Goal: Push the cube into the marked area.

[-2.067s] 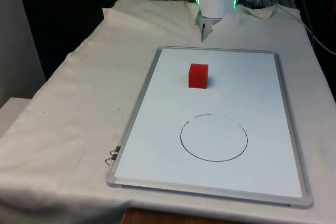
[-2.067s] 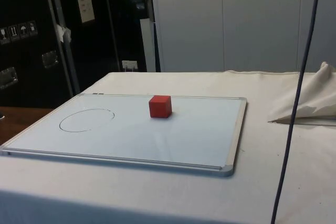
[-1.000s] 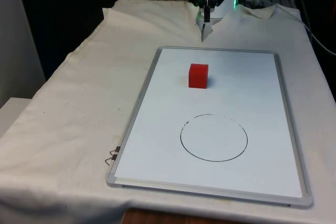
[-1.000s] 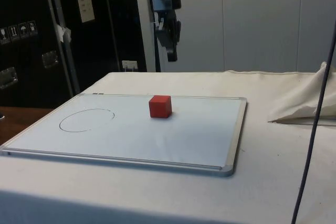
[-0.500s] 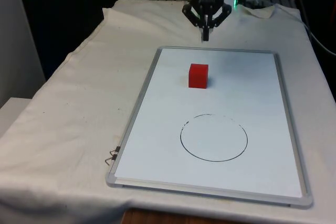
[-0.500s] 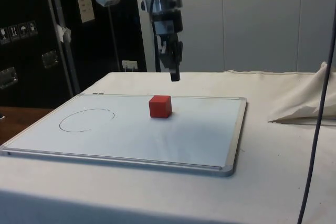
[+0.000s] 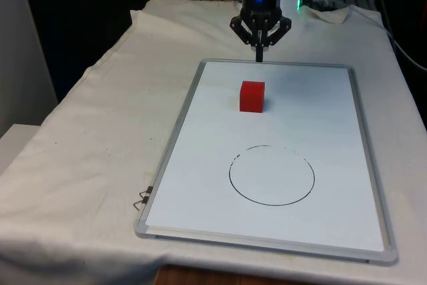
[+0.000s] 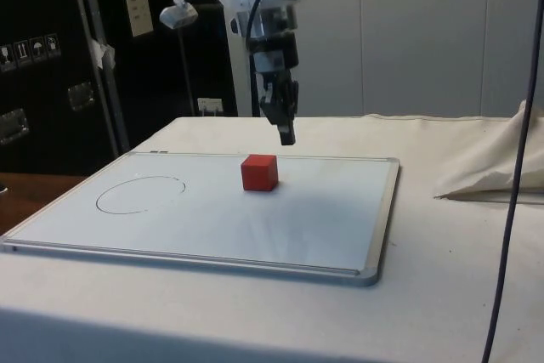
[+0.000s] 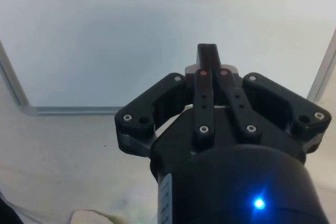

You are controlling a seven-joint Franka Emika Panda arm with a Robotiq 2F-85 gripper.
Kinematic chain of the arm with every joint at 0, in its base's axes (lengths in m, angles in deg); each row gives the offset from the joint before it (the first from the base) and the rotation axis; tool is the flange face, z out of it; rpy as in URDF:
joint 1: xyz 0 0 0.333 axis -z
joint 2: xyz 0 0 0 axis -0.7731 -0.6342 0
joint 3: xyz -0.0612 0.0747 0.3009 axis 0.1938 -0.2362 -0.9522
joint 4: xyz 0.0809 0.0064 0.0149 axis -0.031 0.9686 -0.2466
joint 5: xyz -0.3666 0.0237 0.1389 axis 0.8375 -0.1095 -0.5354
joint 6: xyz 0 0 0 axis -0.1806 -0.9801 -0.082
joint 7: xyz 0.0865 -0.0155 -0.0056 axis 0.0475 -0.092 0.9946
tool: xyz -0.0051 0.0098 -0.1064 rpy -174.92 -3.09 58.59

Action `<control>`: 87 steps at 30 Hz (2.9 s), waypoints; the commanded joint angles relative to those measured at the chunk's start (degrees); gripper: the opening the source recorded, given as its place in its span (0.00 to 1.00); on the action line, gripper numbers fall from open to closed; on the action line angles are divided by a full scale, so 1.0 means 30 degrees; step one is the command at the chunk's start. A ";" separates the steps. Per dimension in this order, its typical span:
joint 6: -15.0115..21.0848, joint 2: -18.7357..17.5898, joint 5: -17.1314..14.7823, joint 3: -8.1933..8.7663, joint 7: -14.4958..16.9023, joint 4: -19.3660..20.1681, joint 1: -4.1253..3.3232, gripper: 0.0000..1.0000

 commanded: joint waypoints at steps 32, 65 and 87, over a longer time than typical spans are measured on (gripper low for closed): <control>0.4947 -0.2368 -0.0497 0.0210 0.1681 0.0286 0.0325 0.00; 0.3724 -0.4030 -0.6551 -0.0134 0.5615 -0.2101 0.0477 0.00; 0.2559 -0.5806 -0.8976 -0.0248 0.5997 -0.4870 0.0363 0.00</control>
